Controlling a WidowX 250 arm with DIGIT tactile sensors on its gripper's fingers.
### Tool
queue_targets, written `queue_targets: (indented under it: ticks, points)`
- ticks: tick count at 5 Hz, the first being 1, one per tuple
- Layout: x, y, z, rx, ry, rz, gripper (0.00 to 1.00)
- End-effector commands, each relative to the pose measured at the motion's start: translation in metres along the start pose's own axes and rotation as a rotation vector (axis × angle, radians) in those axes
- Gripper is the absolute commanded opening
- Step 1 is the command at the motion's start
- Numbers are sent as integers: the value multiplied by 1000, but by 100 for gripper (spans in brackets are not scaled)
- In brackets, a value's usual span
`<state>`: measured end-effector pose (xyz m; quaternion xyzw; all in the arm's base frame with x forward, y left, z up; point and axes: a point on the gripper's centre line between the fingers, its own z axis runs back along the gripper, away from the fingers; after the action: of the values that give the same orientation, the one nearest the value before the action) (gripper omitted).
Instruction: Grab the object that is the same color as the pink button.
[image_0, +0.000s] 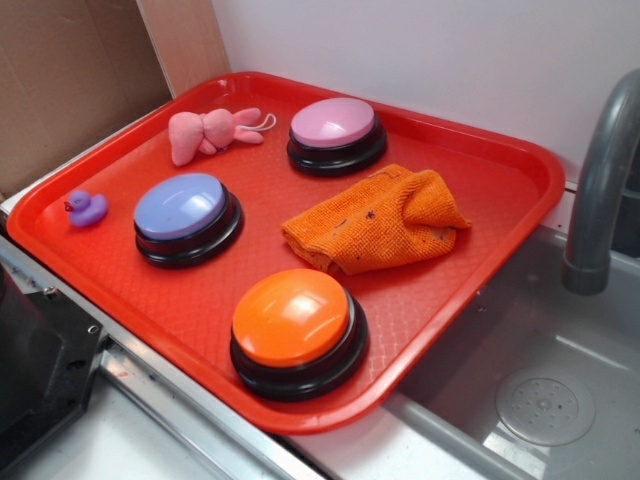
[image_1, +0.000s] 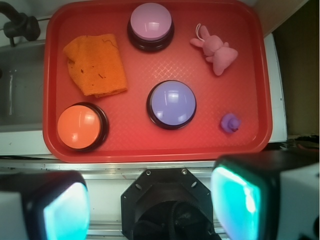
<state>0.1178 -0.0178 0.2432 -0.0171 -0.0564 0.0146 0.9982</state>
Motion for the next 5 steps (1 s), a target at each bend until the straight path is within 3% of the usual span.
queue_targets:
  ticks: [1,2,4,5]
  points:
    - [0,0,0,0,0,0,100]
    - [34,2,5,44,3,35,100]
    - [97,24,-20,48,70,62,100]
    - [119,36,-40,99,95,-56,100]
